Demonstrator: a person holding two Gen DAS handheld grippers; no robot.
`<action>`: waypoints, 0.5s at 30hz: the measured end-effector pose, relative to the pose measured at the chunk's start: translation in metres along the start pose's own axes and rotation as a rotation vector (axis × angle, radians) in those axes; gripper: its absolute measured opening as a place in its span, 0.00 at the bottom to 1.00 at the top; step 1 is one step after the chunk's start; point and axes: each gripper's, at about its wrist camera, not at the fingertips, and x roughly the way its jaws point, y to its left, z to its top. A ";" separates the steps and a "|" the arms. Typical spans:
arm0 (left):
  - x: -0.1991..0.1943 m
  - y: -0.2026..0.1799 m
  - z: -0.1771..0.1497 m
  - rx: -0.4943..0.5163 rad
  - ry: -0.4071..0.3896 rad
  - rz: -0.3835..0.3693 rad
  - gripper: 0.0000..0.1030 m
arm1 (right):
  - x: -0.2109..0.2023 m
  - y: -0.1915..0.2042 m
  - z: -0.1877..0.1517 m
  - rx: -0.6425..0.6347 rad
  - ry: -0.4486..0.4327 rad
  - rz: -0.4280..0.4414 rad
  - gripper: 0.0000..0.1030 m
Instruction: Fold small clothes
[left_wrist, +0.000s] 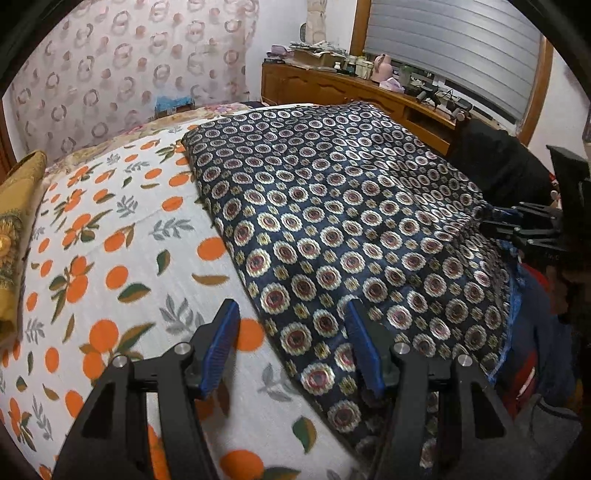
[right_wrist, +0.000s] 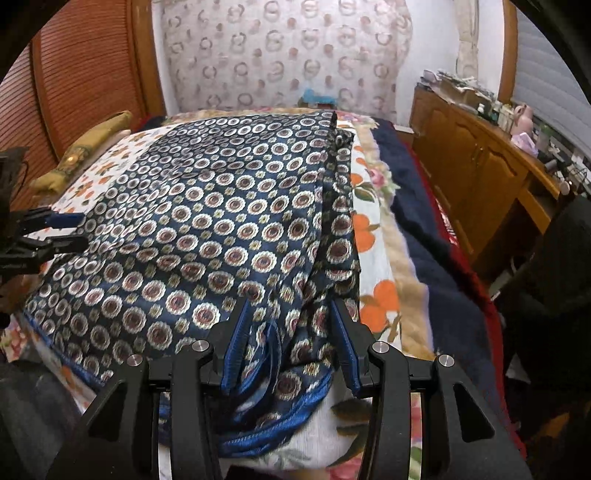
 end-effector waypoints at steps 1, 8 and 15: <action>-0.002 -0.001 -0.001 -0.003 0.000 -0.005 0.57 | -0.001 0.000 -0.002 -0.001 0.003 -0.005 0.43; -0.018 -0.003 -0.011 -0.014 -0.015 -0.014 0.57 | -0.006 0.003 -0.008 -0.018 0.008 -0.019 0.34; -0.020 -0.005 -0.016 -0.020 -0.014 -0.031 0.57 | -0.010 0.008 -0.009 -0.044 -0.003 0.007 0.05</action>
